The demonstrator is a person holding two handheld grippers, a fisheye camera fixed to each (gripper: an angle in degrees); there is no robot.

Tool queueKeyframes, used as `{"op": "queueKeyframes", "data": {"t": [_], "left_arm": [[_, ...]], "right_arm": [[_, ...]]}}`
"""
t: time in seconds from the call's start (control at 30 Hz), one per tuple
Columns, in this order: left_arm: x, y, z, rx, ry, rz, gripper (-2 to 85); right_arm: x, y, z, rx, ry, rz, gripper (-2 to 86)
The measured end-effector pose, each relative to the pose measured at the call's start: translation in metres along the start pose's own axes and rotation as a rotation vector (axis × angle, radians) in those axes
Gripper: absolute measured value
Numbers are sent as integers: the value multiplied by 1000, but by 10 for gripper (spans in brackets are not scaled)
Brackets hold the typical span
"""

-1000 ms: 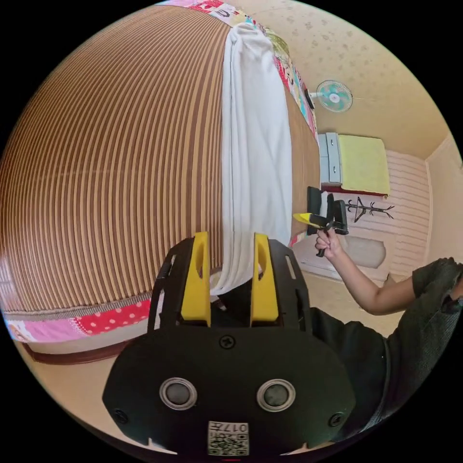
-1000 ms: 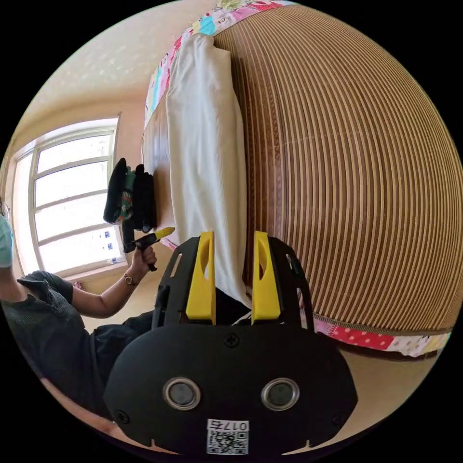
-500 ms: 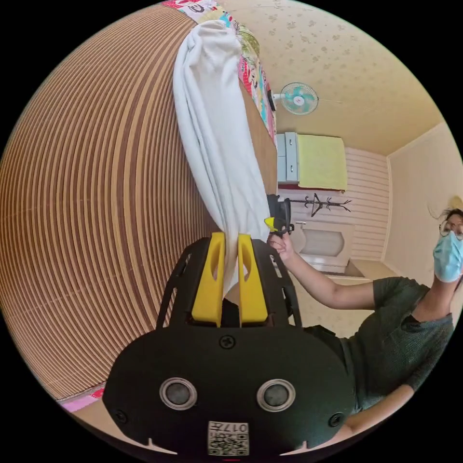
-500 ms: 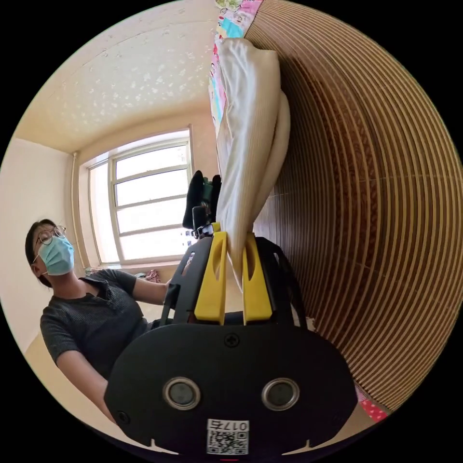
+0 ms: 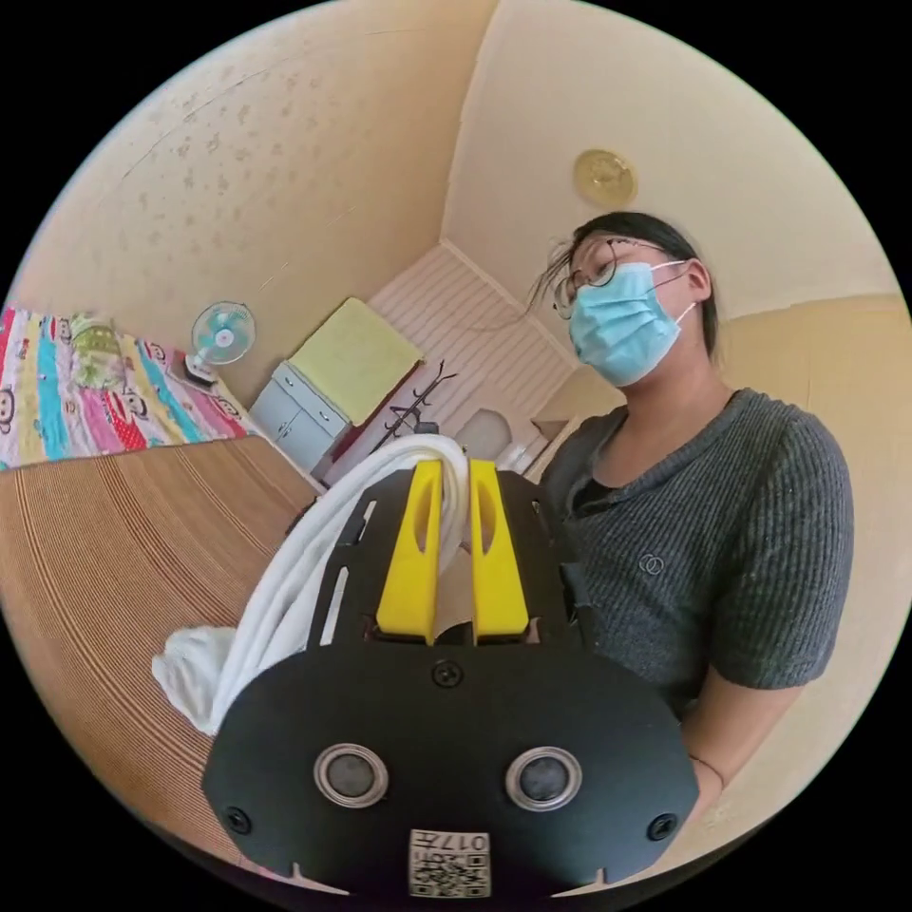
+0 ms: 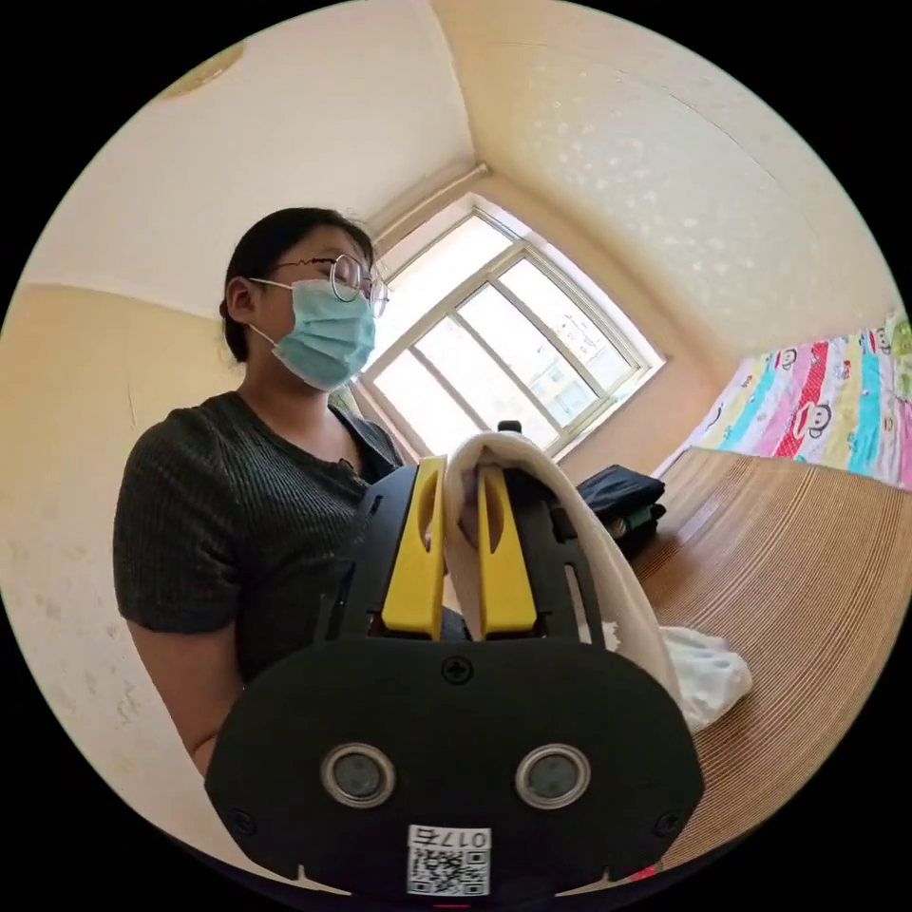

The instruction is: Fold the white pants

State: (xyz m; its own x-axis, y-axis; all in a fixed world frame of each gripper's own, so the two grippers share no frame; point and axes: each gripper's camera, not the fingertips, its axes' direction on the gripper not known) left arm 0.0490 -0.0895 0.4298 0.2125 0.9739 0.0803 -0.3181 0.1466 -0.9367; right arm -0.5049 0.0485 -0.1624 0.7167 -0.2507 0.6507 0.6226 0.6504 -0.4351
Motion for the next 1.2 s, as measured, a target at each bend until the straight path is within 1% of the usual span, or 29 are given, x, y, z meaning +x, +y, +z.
{"op": "queueKeyframes", "data": {"t": [0.03,0.1,0.17,0.2,0.23,0.27,0.3,0.33,0.37,0.4,0.43,0.47,0.53,0.57,0.6,0.63,0.67,0.7,0.73,0.77,0.8,0.83,0.87,0.93,1.0,1.07,1.13,1.2], "left_arm": [[14,-22,1,24,15,51,57],[20,-53,1,63,0,37,60],[11,-74,-1,94,-65,-38,60],[-3,-84,-1,95,-135,-90,60],[-22,-90,0,78,-234,-163,59],[-34,-93,1,61,-290,-195,59],[-60,-95,6,24,-393,-250,58],[-90,-95,11,-12,-455,-293,58],[-106,-94,12,-27,-482,-312,57],[-139,-89,14,-47,-520,-374,56],[-171,-81,13,-59,-529,-434,54],[-186,-76,13,-72,-537,-447,53],[-226,-47,16,-118,-567,-509,52],[-233,-37,18,-145,-579,-525,52],[-242,-12,27,-209,-611,-560,52],[-244,18,37,-269,-630,-578,52],[-243,35,43,-292,-626,-585,52],[-241,73,52,-330,-602,-622,53],[-239,114,58,-352,-575,-697,56],[-238,135,61,-363,-555,-741,59],[-237,177,68,-397,-526,-839,67],[-237,218,75,-446,-529,-957,78],[-237,236,77,-475,-541,-1010,89],[-237,283,82,-538,-585,-1140,128],[-243,291,79,-503,-597,-1154,144],[-258,283,72,-434,-637,-1119,158],[-292,270,64,-347,-688,-1072,170],[-326,264,65,-303,-662,-1060,179]], "right_arm": [[-19,-23,0,14,-3,-63,33],[-35,-55,1,15,50,-83,33],[-28,-88,0,2,206,11,28],[-19,-94,-1,-4,247,53,27],[3,-101,-1,-26,332,135,24],[28,-104,2,-60,428,179,22],[44,-104,3,-76,472,204,21],[78,-102,6,-107,539,260,18],[116,-98,6,-122,574,319,15],[135,-94,6,-126,584,346,14],[171,-84,4,-126,587,399,12],[200,-71,3,-117,576,447,11],[226,-45,11,-141,599,466,11],[236,-22,22,-194,637,488,12],[239,-9,28,-228,655,498,13],[241,24,42,-296,686,510,17],[239,64,51,-335,679,528,21],[237,86,53,-341,654,547,24],[235,133,52,-331,596,628,33],[236,184,51,-322,536,748,44],[238,210,51,-329,517,820,51],[241,260,51,-361,515,980,66],[244,306,51,-433,557,1138,75],[243,347,49,-543,625,1274,89],[241,350,41,-517,642,1281,107],[253,325,25,-391,632,1234,133],[272,299,15,-313,642,1165,150],[299,278,11,-282,654,1113,164]]}}
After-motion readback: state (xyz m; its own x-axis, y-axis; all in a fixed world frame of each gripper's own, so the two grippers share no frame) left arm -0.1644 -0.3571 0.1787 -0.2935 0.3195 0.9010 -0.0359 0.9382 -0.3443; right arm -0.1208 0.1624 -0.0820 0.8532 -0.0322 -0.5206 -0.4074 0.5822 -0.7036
